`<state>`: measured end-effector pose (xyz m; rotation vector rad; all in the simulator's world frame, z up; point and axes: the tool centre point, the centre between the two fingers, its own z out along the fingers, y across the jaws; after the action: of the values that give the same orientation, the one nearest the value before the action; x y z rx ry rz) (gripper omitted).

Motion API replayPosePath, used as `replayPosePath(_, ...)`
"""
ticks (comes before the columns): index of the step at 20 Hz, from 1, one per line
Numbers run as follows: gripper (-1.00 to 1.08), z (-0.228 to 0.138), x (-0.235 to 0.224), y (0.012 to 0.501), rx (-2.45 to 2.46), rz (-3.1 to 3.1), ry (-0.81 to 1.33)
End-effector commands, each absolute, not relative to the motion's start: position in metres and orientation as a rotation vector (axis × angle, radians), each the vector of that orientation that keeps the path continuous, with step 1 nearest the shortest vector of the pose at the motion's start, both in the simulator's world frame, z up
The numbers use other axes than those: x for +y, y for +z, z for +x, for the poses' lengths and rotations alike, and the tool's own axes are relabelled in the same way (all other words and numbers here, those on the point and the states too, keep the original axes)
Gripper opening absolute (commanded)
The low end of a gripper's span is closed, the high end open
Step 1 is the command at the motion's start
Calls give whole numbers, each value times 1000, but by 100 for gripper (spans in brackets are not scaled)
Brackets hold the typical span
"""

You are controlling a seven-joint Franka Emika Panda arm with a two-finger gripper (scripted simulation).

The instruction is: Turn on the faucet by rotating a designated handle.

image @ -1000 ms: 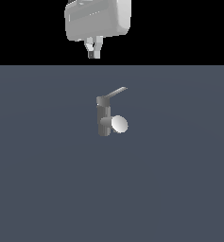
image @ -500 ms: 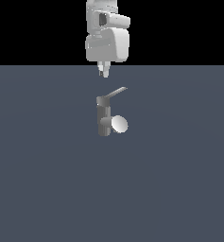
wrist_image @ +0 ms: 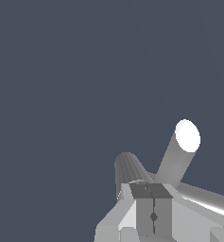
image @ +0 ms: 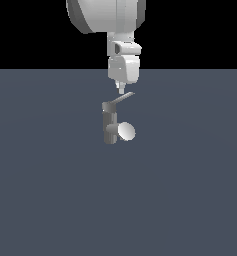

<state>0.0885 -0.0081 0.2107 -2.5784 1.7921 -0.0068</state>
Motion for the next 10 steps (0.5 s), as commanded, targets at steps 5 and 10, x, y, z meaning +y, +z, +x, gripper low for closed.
replayPosePath(5, -100, 111, -28, 190, 1917, -2490, -3)
replayPosePath(10, -100, 119, -36, 182, 1963, -2454, -1)
